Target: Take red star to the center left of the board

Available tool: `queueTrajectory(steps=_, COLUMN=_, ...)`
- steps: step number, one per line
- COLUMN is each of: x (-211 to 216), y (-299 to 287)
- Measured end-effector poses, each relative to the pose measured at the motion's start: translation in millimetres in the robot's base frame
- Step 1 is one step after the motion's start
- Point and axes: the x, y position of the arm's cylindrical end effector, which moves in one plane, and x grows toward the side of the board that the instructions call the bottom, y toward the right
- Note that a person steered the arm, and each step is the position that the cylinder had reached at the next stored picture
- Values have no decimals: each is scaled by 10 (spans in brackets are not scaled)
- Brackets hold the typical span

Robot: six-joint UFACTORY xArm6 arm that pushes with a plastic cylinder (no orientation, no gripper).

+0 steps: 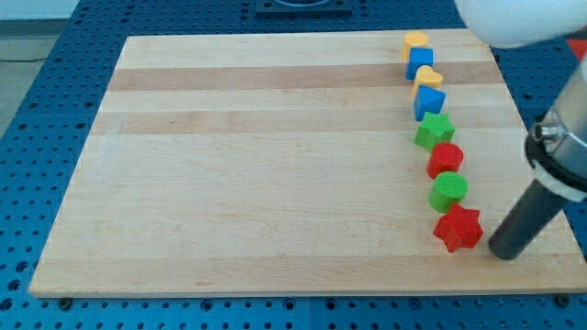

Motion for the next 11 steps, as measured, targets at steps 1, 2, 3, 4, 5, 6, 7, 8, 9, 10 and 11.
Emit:
queueTrajectory(steps=1, x=-97, y=-62)
queueTrajectory(steps=2, x=-147, y=-258)
queueTrajectory(steps=3, x=-147, y=-595)
queueTrajectory(steps=4, x=-287, y=-944)
queueTrajectory(steps=5, x=-582, y=-1372)
queueTrajectory(steps=6, x=-847, y=-1864)
queueTrajectory(steps=7, x=-1086, y=-2382)
queueTrajectory(steps=8, x=-1068, y=-2627)
queueTrajectory(steps=9, x=-1071, y=-2953)
queueTrajectory(steps=10, x=-1126, y=-3295)
queueTrajectory(steps=11, x=-1467, y=-3349)
